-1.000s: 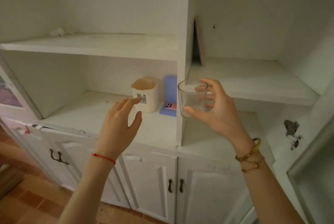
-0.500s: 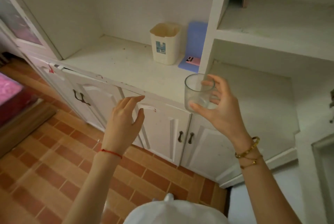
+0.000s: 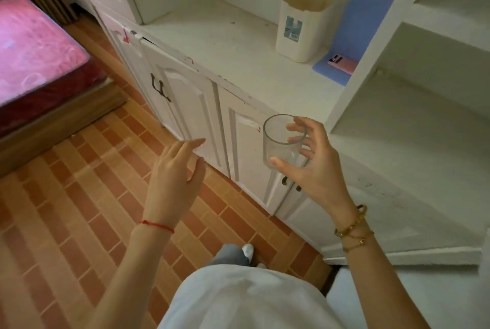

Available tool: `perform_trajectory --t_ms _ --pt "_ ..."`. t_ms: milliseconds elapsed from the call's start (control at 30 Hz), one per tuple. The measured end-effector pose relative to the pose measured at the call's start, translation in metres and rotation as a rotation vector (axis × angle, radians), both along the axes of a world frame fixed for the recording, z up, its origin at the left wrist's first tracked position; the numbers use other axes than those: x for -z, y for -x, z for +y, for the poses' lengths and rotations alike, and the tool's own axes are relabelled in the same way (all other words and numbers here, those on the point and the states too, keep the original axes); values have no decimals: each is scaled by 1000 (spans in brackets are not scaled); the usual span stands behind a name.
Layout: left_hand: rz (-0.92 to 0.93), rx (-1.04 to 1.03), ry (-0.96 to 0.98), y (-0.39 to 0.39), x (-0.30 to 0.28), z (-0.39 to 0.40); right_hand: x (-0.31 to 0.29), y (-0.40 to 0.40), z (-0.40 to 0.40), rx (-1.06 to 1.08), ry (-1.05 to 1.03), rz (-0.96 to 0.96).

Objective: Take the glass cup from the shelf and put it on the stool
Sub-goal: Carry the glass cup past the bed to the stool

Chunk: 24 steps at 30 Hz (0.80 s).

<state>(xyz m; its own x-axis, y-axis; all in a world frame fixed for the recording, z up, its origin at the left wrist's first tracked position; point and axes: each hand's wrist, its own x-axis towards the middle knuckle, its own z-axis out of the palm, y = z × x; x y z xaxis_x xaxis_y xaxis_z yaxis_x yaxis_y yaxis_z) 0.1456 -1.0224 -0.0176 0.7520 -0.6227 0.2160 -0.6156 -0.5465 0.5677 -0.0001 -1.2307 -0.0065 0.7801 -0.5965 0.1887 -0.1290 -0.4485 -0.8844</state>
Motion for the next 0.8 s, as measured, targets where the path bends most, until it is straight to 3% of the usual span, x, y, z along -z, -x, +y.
perform_trajectory --t_ms 400,800 --pt "30 -339 27 -33 18 37 13 -107 12 -295 2 58" --pt "23 -559 18 -166 22 84 10 -300 49 -525 -4 26"
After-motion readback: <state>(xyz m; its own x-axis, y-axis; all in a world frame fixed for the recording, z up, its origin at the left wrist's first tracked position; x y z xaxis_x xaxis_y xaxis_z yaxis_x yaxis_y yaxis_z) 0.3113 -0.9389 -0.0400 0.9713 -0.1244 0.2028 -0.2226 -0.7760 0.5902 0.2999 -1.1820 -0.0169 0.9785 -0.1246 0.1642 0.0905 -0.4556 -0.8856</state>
